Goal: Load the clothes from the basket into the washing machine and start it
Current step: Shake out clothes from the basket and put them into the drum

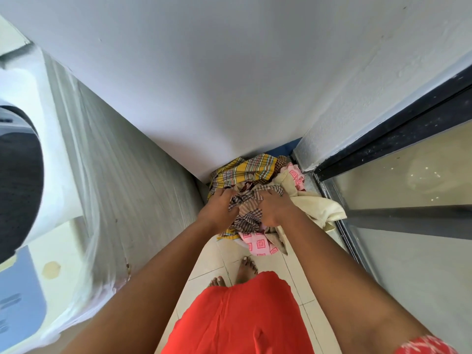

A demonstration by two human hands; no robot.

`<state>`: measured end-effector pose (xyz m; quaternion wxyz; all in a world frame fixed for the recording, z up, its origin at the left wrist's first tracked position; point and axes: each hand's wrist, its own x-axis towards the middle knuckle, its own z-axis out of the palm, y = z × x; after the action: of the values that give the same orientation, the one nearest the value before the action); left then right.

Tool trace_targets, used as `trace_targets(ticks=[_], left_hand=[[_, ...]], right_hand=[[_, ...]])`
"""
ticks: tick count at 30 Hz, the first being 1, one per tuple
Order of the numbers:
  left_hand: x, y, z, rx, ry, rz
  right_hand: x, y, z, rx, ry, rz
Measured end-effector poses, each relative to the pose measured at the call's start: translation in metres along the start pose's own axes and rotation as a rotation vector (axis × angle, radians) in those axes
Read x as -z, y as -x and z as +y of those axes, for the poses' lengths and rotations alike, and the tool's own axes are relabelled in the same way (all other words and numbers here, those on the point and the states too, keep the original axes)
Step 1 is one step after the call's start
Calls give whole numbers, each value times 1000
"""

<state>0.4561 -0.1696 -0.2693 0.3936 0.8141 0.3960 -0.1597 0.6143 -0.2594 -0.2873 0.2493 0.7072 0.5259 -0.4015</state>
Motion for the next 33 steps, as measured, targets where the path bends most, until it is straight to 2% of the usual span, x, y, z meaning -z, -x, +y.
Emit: trace_targets(ticks=[7, 10, 14, 20, 26, 33], left_hand=[[-34, -16, -29, -32, 26, 15], [-37, -10, -29, -33, 36, 10], [-19, 13, -10, -24, 75, -15], [34, 55, 38, -34, 139, -7], [94, 91, 81, -63, 183, 4], [146, 123, 110, -23, 213, 172]], right_hand=[[-38, -45, 4, -63, 105, 8], [-39, -45, 1, -77, 83, 9], [-25, -13, 0, -24, -28, 98], [38, 66, -9, 66, -321, 259], [119, 154, -27, 206, -506, 484], [186, 246, -47, 332, -899, 731]])
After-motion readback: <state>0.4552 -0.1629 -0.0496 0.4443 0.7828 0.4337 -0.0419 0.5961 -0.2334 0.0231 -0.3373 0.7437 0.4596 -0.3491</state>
